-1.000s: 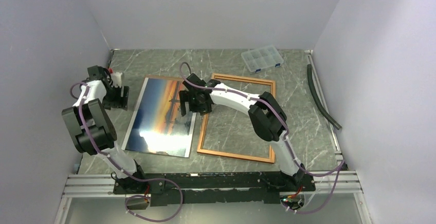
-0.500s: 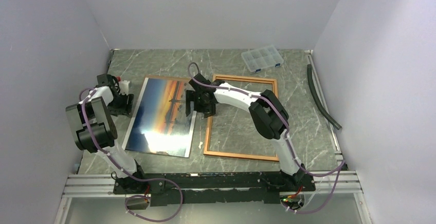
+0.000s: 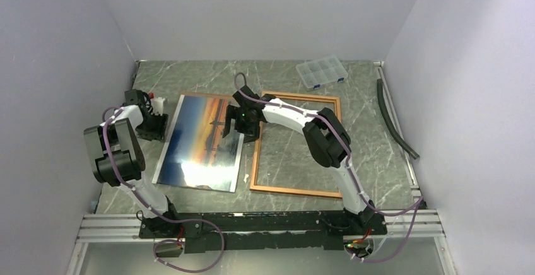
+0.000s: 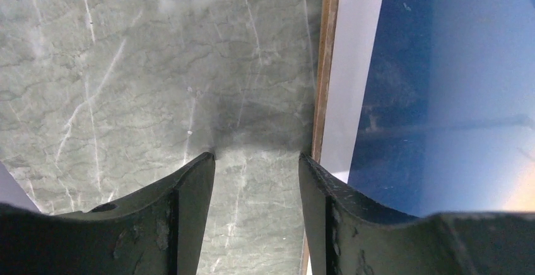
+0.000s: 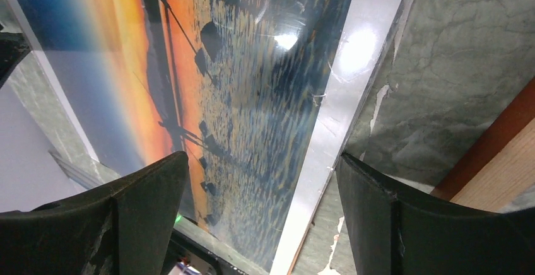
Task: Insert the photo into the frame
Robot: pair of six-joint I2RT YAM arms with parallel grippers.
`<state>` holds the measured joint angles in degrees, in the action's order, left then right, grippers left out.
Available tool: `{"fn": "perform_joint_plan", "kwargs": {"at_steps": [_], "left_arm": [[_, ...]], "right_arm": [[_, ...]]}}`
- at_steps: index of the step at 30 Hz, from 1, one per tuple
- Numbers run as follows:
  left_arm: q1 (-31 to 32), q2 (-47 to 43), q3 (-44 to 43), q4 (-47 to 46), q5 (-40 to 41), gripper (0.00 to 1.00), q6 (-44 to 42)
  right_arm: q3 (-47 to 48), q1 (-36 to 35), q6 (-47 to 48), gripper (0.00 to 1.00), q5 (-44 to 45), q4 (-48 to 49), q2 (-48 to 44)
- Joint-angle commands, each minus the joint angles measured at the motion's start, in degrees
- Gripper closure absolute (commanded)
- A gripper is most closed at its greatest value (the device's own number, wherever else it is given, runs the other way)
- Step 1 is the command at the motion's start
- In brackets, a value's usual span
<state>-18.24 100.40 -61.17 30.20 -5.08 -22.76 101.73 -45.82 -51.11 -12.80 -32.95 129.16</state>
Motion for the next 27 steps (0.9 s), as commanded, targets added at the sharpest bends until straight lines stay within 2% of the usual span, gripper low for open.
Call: {"fn": "perform_joint_plan", "kwargs": {"at_steps": [1,10,23,27], "left_arm": [[1.1,3.3,2.5,-0.4,-3.1,0.44,0.9],[1.3,3.6,3.0,-0.7,-3.5,0.49,0.5],[1.6,3.6,3.3,-1.4,-3.1,0.5,0.5],[1.8,3.2,3.0,-1.1,-3.4,0.5,0.6]], "right_arm": [[-1.6,0.3,-2.8,0.09,-3.3,6.1,0.1],[-4.2,1.6,-4.8,0.1,-10.6,15.5,-6.2],[-8.7,1.6,-4.7,0.13,-13.5,21.5,-12.6],[-10.8,1.6,-5.5,0.14,-17.3,26.4,-13.1]]}}
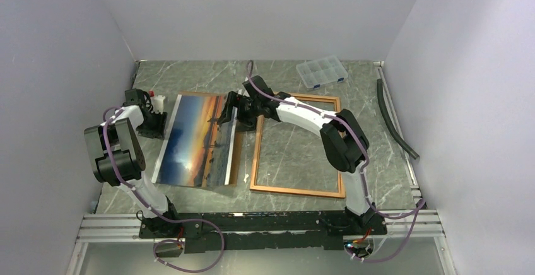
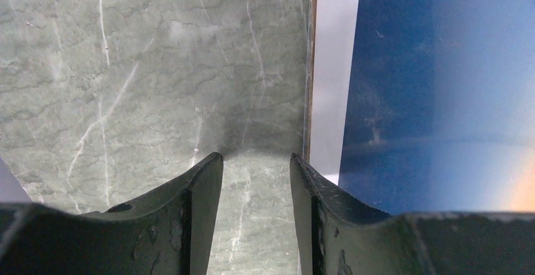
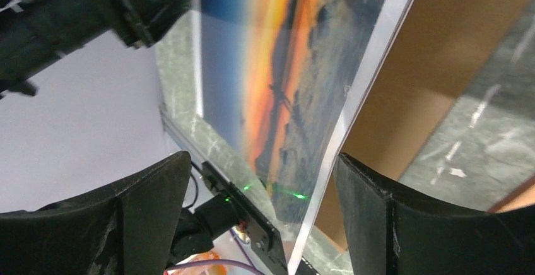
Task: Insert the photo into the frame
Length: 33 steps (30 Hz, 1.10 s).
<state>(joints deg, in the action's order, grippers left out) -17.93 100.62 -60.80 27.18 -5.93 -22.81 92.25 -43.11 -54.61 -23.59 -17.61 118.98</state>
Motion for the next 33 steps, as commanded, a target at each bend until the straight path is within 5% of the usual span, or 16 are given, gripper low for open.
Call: {"fn": "perform_joint_plan", "kwargs": {"at_steps": [1,6,14,18,25,33], "left_arm": [[1.5,2.9,2.6,2.0,-2.6,0.5,0.8],[1.7,2.8,2.5,2.1,-2.7,0.51,1.1],[1.8,1.8,2.1,2.7,-2.0,0.51,1.0],[1.1,1.4,0.1,4.1,-1.2,0.53,1.0],[-1.1,0.0,-5.7,7.5,-1.3,0.54,0.5],[-1.1,-0.7,-8.3,10.5,-2.7,0.53,0.2]], "right_arm": [[-2.6,-1.1,-2.8,0.14,-8.0,13.9,-3.2],[-5.7,-1.1,-6.6,0.12,-15.6,27.2,-1.2],[-2.1,-1.0,-2.3,0.14,-12.5,18.5,0.8],[-1.5,-0.5,3.5,0.25,-6.7,8.8,-1.6],[-8.2,1.6,3.7,0.57,-6.2,10.5,-4.5],[-7.8,2.5,6.6,0.61,-2.7,5.4,-5.4]]}}
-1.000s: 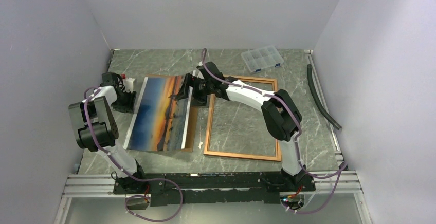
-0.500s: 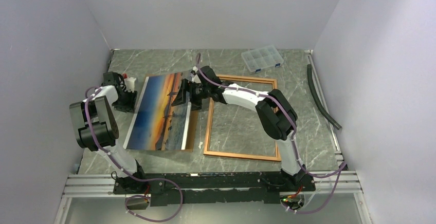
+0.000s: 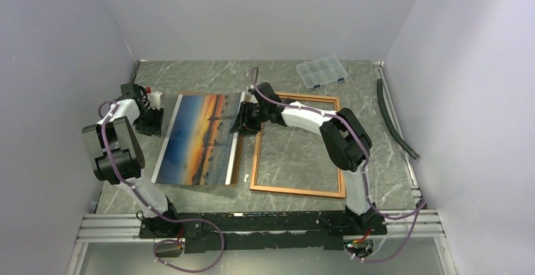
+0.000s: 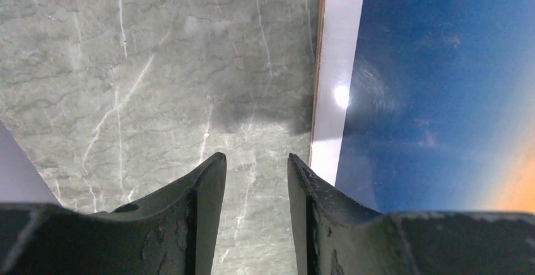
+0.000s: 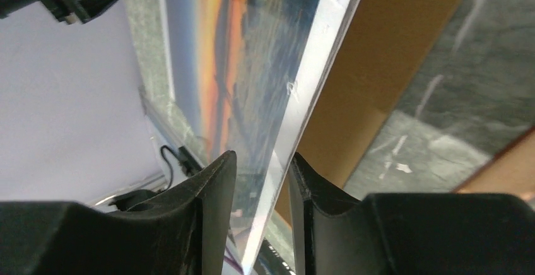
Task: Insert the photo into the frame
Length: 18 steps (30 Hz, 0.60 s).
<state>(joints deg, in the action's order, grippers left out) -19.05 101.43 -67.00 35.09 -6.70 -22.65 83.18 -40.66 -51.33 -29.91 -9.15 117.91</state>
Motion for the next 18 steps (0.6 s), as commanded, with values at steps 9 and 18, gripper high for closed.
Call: {"fn": "perform_joint_plan", "kwargs": {"at_steps": [9,18], "left_arm": [[0.5,-1.1,-0.3,2.4,-3.5,0.53,-0.6],[1.4,2.1,3.0,-1.1,-2.9,0.53,0.2]], "right_arm": [[4.1,0.0,5.7,0.7,7.4,-8.2,-1.3],[7.2,-0.1,7.0,0.53,12.9,-13.4,-0.2]]}}
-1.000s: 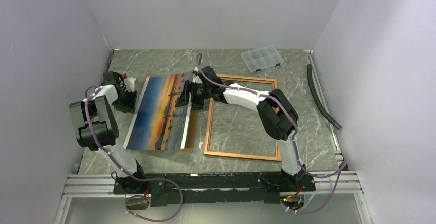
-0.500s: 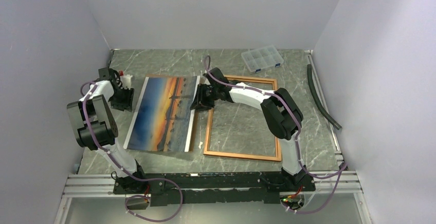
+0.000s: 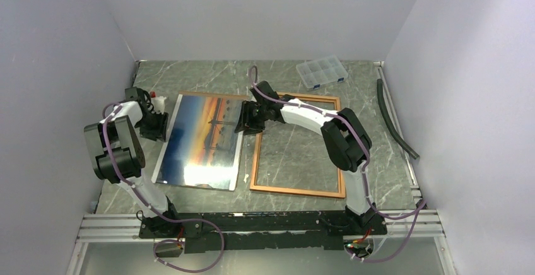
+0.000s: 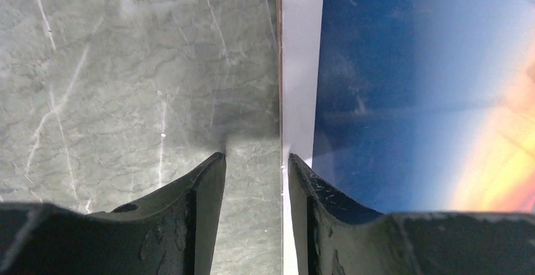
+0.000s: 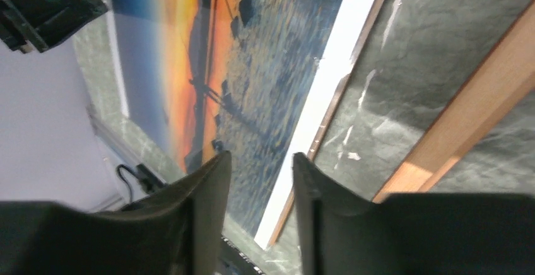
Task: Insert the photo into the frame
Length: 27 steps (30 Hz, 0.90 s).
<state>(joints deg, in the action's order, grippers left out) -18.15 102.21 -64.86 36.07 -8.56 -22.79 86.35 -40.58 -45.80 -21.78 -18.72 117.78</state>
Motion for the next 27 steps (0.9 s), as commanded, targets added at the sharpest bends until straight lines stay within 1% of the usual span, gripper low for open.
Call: {"fn": "perform_joint_plan", "kwargs": {"at_steps": [1,3,4,5,11,17,19,27], "left_arm": [[0.6,1.5,0.9,-2.1,-1.1,0.53,0.6],[0.6,1.6,0.8,-2.3,-1.4,0.54,0.7],[0.7,1.5,0.8,-2.3,-1.4,0.54,0.8],[0.7,1.6,0.8,-2.3,-1.5,0.54,0.9],[1.0,1.7,1.6,-3.1,-1.9,0.55,1.3],[2.0,2.3,2.6,-4.0,-1.3,0.56,1.8],[2.2,2.4,2.5,-4.2,-1.3,0.56,1.9],[2.6,2.9,2.5,-4.5,-1.2,0.57,1.9]], "right_arm": [[4.9,-0.2,1.8,0.45,6.6,-5.1,0.5],[6.9,-0.2,2.6,0.33,11.1,-7.4,1.9],[8.0,-0.1,3.1,0.3,13.3,-8.4,2.7],[9.0,-0.2,3.5,0.29,14.7,-9.1,3.7],[14.5,-0.2,4.3,0.28,17.2,-10.5,9.6],[19.9,0.1,5.3,0.26,21.6,-11.6,14.4],[21.6,0.3,5.4,0.22,21.6,-11.8,15.7],[26.6,0.4,4.5,0.22,19.8,-11.0,19.4]]}}
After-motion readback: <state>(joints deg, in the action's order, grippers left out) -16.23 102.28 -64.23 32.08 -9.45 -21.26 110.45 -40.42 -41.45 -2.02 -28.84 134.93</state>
